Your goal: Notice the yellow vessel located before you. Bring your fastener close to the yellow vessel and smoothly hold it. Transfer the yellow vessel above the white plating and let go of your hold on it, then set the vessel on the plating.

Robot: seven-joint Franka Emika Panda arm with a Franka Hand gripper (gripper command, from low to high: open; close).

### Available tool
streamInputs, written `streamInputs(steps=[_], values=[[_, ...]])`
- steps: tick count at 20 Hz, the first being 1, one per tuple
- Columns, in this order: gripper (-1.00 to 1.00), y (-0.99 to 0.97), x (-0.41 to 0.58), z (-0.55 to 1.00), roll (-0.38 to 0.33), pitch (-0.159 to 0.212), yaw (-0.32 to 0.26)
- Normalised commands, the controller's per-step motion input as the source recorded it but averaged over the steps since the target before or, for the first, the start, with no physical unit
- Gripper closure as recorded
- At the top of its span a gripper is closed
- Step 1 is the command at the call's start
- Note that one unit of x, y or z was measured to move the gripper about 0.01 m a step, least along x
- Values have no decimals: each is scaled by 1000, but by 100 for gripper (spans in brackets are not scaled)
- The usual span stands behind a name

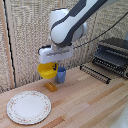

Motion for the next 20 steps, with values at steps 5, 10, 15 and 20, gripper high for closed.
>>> streamInputs(steps=[5, 10, 15, 20], values=[[100, 855, 109, -22, 0, 46, 65], [100, 776, 111, -176, -9, 8, 81], [100, 263, 117, -385, -91, -15, 92], [100, 186, 103, -395, -108, -1, 86]])
